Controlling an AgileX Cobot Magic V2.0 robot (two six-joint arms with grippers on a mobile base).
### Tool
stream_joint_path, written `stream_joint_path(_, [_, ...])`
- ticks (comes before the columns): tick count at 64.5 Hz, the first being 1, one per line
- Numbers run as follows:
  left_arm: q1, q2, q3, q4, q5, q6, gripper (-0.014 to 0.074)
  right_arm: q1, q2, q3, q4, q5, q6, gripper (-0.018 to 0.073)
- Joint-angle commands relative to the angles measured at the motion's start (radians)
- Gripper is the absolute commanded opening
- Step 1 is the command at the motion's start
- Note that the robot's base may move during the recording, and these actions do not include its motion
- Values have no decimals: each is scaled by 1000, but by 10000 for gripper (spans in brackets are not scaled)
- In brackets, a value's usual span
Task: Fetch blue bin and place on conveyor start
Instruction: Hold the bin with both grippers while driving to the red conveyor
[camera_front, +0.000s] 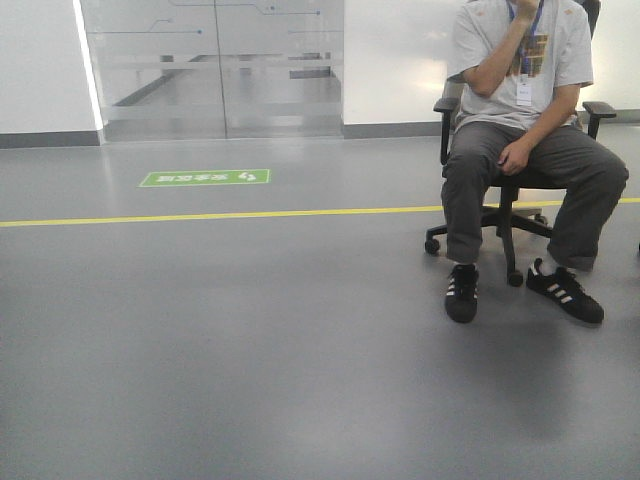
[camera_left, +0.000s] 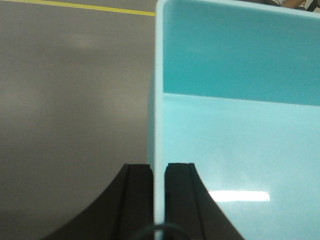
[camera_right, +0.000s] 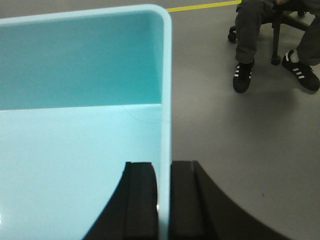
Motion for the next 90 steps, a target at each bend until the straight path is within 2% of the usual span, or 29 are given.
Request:
stream_joint_path(1, [-3,-12,-15,13,-37,-1,-111,-1,-12,-9,-25,-31,-1,-163])
stream_joint_path(56, [-3,-12,-15,36,-37,-1,-111,-1,-12,-9,-27,-32,-1,-163])
stream_joint_path(90, [-3,-12,-15,106,-43,-1,-111,-1,-12,-9,-27,-30,-1,-163])
